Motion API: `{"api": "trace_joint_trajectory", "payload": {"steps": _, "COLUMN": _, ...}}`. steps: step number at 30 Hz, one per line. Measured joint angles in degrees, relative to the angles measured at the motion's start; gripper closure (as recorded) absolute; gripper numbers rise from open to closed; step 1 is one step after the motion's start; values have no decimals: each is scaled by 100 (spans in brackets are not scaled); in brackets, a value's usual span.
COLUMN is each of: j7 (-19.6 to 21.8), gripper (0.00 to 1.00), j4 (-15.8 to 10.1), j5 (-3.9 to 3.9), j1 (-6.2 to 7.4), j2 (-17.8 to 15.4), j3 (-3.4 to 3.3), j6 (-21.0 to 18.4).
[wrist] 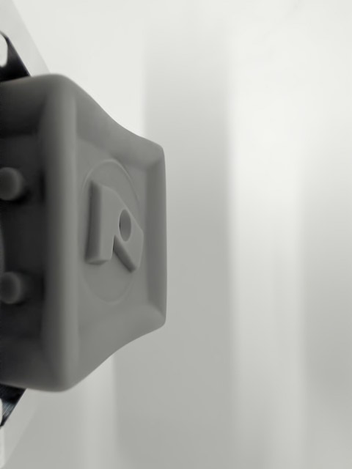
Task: Destack cube
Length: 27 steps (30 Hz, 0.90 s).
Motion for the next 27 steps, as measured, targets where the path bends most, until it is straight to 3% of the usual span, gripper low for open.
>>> {"api": "trace_joint_trajectory", "payload": {"steps": 27, "j7": -17, "gripper": 100, "j4": 197, "j5": 21, "j1": -46, "j2": 848, "j3": 54, "j6": 665}}
